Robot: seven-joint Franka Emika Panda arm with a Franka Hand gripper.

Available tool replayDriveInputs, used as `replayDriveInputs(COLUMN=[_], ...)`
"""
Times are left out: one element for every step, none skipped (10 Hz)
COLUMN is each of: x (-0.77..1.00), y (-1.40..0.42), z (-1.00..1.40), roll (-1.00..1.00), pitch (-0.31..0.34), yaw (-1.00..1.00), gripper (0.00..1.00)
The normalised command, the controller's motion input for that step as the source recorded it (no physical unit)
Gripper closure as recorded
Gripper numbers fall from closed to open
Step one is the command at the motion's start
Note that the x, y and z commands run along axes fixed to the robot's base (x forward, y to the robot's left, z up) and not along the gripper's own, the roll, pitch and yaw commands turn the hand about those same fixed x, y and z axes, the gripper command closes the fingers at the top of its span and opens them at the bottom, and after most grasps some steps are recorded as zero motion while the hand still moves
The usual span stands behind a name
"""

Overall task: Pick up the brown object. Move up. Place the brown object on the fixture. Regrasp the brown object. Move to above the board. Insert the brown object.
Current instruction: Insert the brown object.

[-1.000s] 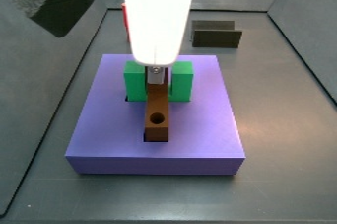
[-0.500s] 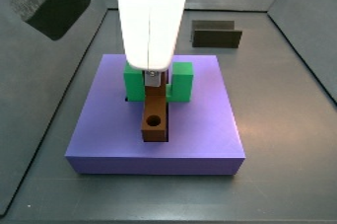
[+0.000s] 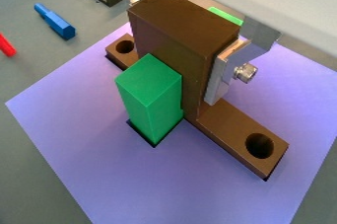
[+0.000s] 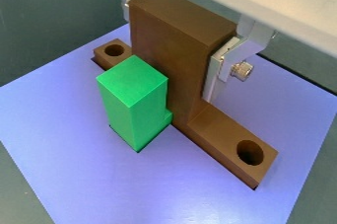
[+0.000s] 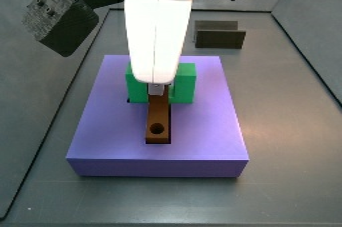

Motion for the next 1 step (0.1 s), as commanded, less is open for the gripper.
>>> replayDriveInputs(x=[0.0], y=[0.0], z=[0.0], roll=[0.0], pitch=[0.0], yaw=[0.0], gripper=[1.0])
